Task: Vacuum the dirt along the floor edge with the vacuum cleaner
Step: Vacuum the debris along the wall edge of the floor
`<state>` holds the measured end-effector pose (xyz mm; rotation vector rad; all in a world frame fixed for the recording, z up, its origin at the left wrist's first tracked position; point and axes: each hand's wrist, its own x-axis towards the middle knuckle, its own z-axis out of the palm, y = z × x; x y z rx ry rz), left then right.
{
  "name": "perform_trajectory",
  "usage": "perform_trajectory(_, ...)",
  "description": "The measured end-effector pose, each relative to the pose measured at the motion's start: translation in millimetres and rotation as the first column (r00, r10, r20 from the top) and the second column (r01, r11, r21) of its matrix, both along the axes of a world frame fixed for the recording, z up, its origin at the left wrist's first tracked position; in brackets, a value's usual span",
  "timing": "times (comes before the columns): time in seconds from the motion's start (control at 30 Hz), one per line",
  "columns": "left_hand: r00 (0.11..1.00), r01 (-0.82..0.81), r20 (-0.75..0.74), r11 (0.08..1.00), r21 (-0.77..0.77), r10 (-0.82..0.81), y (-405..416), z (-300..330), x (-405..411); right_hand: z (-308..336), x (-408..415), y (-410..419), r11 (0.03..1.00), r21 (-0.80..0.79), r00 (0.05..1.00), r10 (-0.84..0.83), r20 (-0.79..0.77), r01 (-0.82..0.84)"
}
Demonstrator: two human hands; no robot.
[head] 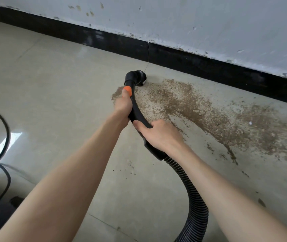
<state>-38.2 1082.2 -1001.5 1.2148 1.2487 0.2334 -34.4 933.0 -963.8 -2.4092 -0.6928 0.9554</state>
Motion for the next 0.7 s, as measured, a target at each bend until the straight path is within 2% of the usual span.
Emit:
perform_trajectory(0.53,0.987,0.156,-0.025,0.987,-0.043,-0.157,-40.0,4.4,36.8,4.9,9.7,-36.4,0.987,-0.029,0.986,-0.156,0.067,0.158)
perform_trajectory(0.7,0.983,0.181,-0.025,0.983,-0.044,-0.182,-39.5,7.6,43.1,3.2,17.9,-32.0,0.988,-0.034,0.987,-0.147,0.071,0.149)
